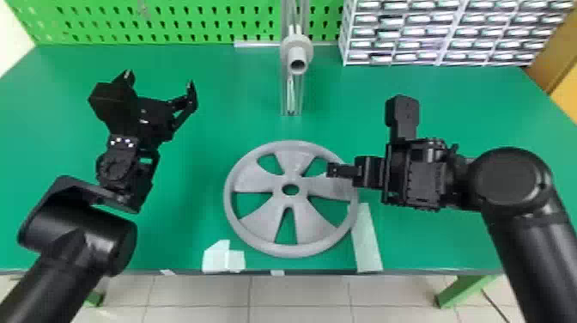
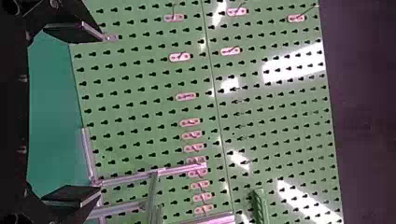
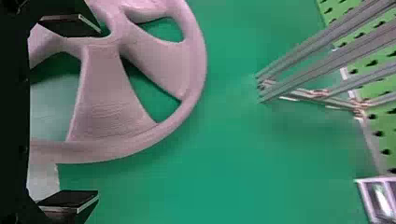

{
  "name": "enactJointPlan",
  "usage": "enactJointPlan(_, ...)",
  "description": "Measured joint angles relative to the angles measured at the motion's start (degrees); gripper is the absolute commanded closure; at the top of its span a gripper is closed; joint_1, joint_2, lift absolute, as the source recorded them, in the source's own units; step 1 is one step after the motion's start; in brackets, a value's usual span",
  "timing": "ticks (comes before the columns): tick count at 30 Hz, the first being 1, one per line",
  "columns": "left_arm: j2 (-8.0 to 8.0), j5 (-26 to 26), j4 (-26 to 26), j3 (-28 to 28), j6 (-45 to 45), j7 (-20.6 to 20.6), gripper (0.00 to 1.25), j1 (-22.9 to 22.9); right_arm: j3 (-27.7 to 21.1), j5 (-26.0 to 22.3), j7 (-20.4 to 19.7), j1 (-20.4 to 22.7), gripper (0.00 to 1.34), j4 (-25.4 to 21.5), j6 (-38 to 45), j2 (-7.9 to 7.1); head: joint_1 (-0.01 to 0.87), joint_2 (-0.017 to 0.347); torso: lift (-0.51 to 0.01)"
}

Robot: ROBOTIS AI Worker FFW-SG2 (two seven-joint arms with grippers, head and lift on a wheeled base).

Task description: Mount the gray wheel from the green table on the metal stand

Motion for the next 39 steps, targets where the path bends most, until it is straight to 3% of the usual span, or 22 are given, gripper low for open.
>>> enactJointPlan(17,0.3,-3.6,0.0,-0.7,-1.0,2.6,0.15,-0.9,9.7,-12.3,-0.2,-8.1,0.08,8.9,0.8,-10.04,0.867,0.052,-0.1)
enactJointPlan(29,0.8,-5.4,0.0,-2.1,-1.2,4.6,0.16,-1.7,17.9,-22.1,-0.2,-15.2,0.08,17.7,-0.5,-13.98,0.867,0.052,-0.1)
enactJointPlan(39,1.86,-5.6,0.0,-3.9,-2.0,7.6,0.16,-2.2,23.6,-26.3,-0.1,-19.6,0.08,21.0,-1.2,-16.03,0.867,0.052,-0.1)
